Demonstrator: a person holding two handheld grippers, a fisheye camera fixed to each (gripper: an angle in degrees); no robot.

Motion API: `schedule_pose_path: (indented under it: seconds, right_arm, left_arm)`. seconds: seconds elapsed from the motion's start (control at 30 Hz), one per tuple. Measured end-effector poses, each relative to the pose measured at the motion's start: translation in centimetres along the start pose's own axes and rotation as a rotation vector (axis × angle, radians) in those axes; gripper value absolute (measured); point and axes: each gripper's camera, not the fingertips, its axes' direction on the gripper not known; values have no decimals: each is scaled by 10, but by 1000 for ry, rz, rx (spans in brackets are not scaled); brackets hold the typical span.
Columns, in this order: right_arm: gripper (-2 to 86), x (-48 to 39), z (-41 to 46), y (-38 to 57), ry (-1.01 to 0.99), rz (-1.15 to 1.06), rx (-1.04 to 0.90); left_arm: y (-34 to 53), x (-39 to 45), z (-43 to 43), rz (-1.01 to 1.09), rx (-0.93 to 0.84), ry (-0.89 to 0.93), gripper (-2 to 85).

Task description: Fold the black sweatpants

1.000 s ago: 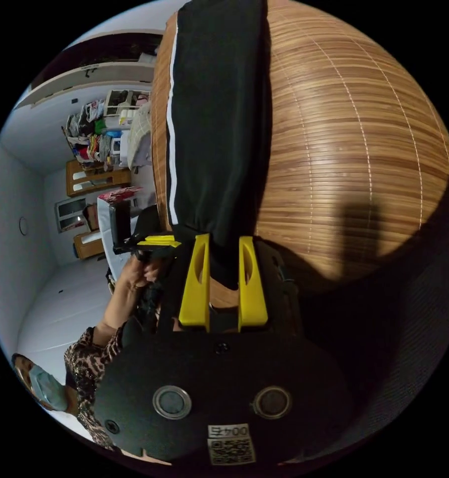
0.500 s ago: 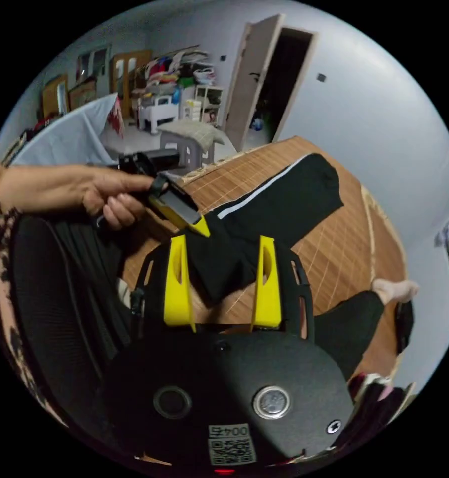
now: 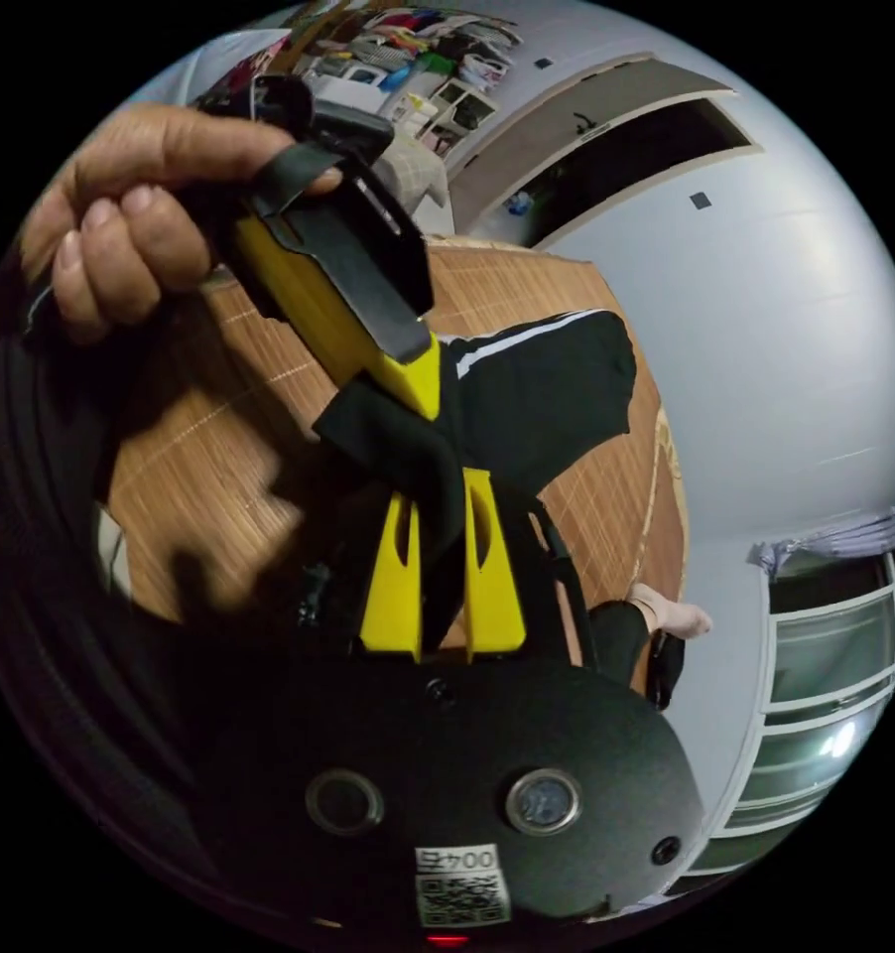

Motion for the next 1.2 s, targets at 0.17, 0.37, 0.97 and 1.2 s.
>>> schedule_pose_path:
  seconds: [0.17, 0.37, 0.97, 1.2]
  right_arm:
    - [57, 0, -9, -15, -73, 30, -2]
    - [57, 10, -34, -31, -225, 2, 10]
    - [58, 64, -97, -70, -658, -220, 42]
    - [58, 164, -66, -139, -585, -330, -17]
  left_arm:
    - [12, 25, -23, 126, 22, -53, 12]
    - [17, 66, -32, 288, 192, -305, 4]
    - [-23, 18, 129, 323, -342, -783, 6]
    - [-39, -3, 105, 227, -271, -606, 6]
